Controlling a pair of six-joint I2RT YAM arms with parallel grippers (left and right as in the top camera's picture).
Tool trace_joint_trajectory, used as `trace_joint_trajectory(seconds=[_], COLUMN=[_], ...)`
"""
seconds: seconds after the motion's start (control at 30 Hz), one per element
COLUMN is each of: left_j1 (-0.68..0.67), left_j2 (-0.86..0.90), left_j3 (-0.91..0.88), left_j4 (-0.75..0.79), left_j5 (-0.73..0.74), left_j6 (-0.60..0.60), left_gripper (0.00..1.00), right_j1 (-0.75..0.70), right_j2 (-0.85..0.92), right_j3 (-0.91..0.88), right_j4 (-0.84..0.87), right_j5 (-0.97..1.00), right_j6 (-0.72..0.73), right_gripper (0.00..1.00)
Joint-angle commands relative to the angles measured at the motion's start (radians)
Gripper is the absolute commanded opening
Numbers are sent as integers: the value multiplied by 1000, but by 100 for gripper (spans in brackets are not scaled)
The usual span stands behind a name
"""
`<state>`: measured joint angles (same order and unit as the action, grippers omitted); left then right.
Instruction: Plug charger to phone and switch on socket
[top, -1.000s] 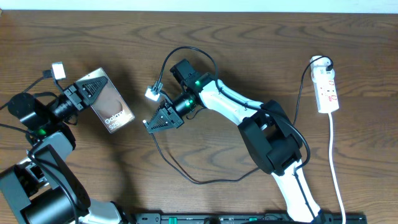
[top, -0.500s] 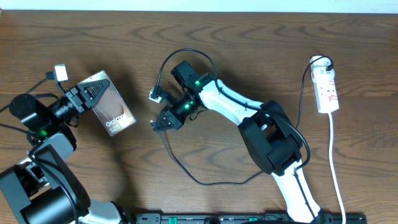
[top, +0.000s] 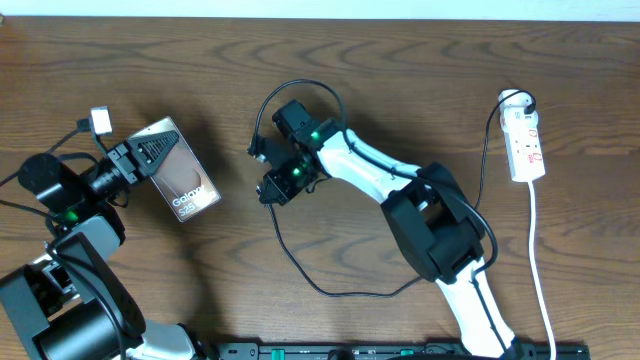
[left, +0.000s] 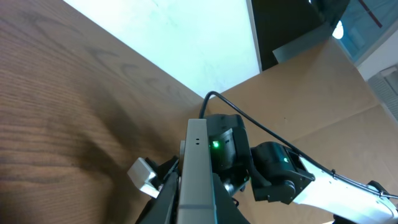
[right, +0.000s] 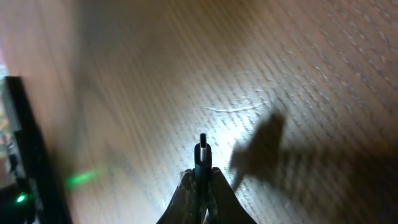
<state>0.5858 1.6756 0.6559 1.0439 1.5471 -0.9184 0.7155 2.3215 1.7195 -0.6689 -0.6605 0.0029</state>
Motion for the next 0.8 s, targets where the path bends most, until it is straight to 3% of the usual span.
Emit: trace_joint_trajectory(seconds=[0.0,0.5,0.77], left_j1=[4,4,4], left_j2=[-9,-9,-9], left_j3=[-3,-4,-4], left_j4=[5,5,5], left_j5=[24,24,24], left_j6=[10,10,9], left_gripper=[7,8,7], right_j1=[13,12,11], right_j2=[-40,-40,-40], right_j3=[19,19,19], right_j4=[-5,-134,-222], right_j5=[133,662,828], right_j6=[94,469,643], right_gripper=[1,1,1])
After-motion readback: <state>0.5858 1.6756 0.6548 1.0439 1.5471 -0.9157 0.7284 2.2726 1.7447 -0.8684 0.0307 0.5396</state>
